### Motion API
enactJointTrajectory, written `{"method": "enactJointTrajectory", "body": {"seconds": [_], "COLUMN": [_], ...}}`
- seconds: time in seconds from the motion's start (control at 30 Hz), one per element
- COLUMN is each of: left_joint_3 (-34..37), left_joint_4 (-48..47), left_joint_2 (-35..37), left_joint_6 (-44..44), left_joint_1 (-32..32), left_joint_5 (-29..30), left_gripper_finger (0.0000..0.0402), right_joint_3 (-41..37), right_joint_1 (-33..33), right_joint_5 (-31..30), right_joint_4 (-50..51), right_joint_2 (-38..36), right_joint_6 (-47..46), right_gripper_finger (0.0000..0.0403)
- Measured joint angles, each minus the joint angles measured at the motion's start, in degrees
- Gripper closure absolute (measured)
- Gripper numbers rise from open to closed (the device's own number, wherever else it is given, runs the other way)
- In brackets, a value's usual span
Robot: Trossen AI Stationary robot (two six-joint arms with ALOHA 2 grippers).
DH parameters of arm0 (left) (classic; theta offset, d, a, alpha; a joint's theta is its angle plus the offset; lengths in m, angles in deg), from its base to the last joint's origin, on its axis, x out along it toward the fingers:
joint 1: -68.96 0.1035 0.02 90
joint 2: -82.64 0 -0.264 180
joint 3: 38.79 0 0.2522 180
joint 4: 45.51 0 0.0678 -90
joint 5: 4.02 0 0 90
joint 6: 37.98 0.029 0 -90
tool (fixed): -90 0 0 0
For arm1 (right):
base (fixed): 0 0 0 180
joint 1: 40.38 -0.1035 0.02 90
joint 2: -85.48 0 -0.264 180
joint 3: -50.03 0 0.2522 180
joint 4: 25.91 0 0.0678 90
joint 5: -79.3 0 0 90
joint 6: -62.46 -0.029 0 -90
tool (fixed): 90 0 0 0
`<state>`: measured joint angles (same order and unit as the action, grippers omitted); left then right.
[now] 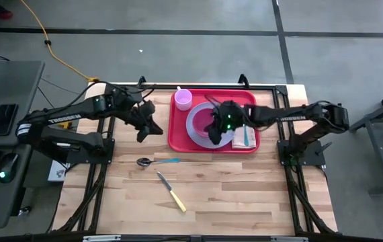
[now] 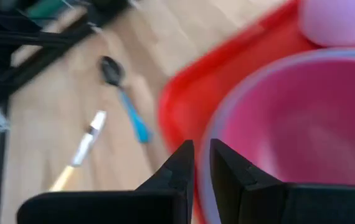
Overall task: Set up tray
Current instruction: Adjust the pink bowl
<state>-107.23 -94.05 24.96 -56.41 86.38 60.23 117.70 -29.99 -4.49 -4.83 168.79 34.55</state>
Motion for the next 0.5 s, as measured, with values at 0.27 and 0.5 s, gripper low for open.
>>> {"method": "enactJointTrajectory", "body": {"seconds": [0.27, 0.5], "left_joint_3": [0.00, 0.00], "left_joint_4": [5.21, 8.37], "left_joint_2": [-4.41, -8.93], "left_joint_6": [-3.98, -6.51], "left_joint_1": [0.15, 0.16], "left_joint_5": [2.18, 2.75], "left_gripper_finger": [0.0316, 0.0316], "right_joint_3": [0.00, 0.00], "right_joint_1": [8.78, 11.26], "right_joint_5": [6.78, 7.39], "right_joint_4": [8.51, 14.47], "right_joint_2": [-0.04, -0.04], "right_joint_6": [6.67, 13.85], "right_gripper_finger": [0.0373, 0.0373]}}
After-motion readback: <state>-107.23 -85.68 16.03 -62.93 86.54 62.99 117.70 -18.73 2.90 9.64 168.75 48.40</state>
